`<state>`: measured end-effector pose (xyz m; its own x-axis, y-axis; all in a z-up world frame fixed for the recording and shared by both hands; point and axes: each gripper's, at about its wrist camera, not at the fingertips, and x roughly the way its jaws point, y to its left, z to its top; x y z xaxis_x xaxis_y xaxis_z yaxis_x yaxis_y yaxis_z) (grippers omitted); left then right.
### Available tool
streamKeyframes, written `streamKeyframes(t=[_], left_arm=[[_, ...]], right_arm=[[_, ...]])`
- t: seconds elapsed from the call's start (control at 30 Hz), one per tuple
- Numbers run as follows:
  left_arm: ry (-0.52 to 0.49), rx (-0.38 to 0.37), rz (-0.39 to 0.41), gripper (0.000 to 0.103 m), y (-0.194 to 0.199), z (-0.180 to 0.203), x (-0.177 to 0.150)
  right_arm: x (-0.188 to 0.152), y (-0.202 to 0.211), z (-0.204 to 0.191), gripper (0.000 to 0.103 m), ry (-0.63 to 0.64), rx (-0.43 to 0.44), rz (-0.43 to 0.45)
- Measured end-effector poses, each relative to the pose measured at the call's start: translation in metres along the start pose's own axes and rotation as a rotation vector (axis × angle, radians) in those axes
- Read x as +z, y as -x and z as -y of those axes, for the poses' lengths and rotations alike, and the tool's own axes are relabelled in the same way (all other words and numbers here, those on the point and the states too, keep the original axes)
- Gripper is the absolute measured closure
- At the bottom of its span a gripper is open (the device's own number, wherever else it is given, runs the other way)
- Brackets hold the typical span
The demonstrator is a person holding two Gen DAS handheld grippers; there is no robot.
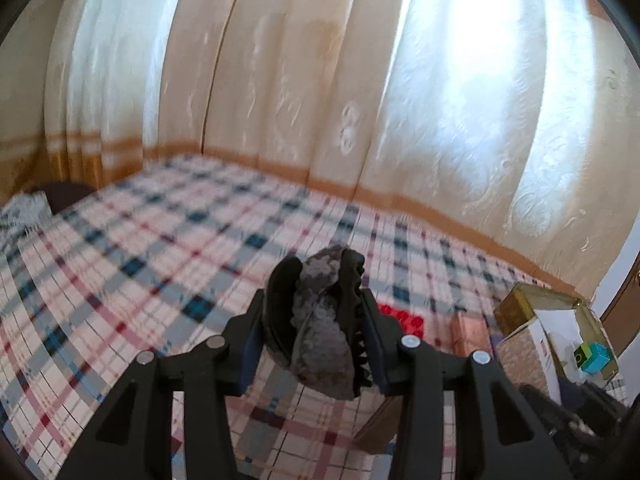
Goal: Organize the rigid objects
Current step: 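Grasp the white Oriental Club box with the right tool while the left tool grasps the grey fuzzy item, then carry the white box and grey fuzzy item over the gold tray with both tools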
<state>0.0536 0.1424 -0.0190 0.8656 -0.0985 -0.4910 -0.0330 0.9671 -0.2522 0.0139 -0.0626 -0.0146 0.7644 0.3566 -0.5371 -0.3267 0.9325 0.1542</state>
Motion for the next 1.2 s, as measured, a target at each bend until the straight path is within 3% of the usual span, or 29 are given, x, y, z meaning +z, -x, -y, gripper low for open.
streamKeyframes(t=[0.2, 0.57, 1.2], left_arm=[[-0.078, 0.054, 0.073, 0.06, 0.013, 0.016, -0.001], [-0.195, 0.11, 0.104, 0.06, 0.019, 0.052, -0.01], [-0.249, 0.043, 0.128, 0.06, 0.038, 0.121, -0.013]], right_arm=[[0.006, 0.009, 0.004, 0.058, 0.012, -0.041, 0.063], [0.012, 0.033, 0.016, 0.058, 0.062, -0.132, 0.173], [0.014, 0.066, 0.065, 0.058, 0.001, -0.221, 0.227]])
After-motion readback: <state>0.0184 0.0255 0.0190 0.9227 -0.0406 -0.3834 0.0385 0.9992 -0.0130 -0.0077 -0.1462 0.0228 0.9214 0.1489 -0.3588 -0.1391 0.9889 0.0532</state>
